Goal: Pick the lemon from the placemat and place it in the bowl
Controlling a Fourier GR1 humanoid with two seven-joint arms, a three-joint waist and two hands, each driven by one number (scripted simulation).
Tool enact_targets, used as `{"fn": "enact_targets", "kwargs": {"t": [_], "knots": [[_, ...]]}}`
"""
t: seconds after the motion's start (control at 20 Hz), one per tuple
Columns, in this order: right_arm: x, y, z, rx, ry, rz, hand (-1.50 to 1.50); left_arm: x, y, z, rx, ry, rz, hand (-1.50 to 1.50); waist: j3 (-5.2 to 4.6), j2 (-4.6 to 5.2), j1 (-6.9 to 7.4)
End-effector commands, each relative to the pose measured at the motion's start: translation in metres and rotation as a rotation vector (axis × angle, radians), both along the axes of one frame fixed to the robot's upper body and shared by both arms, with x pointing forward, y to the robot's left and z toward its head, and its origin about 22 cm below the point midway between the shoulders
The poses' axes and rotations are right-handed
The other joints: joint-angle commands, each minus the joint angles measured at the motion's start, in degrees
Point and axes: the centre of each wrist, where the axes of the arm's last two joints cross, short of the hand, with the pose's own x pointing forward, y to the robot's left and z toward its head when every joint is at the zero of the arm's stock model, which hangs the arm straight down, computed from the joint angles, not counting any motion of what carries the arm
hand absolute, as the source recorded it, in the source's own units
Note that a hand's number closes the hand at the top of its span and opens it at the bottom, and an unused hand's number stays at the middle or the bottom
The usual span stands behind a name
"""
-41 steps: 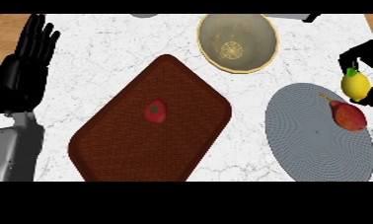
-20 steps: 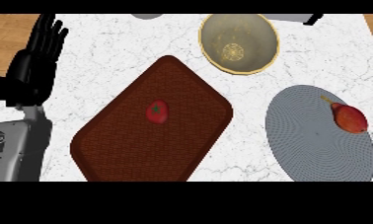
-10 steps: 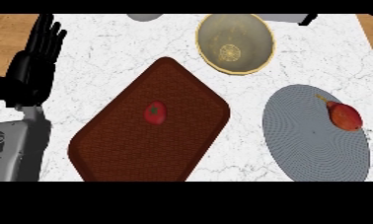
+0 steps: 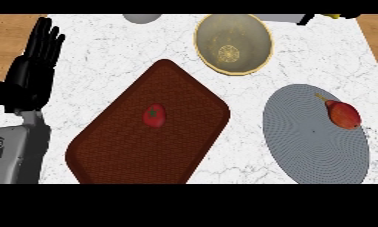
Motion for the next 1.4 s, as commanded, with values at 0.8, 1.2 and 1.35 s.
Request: {"fn": "enact_targets", "kwargs": {"t": [0.8,1.2,1.35], "knots": [[0.004,0.111,-0.139,-0.108,0.210,-0.011,1.50,-0.022,0.022,-0.006,0.009,-0.001,0.028,0.00,0.01,-0.17,-0.97],[-0.002,0.145,-0.163,0.160,0.417,0.036,-1.50,-0.007,0.011,0.001,-0.008,-0.006,-0.003,0.00,0.05,0.35,-0.26],[-0.002,0.121,-0.161,0.312,0.352,0.027,-1.50,-0.001,0.004,0.001,0.002,-0.004,0.009,0.00,0.10,0.69,-0.77]]}}
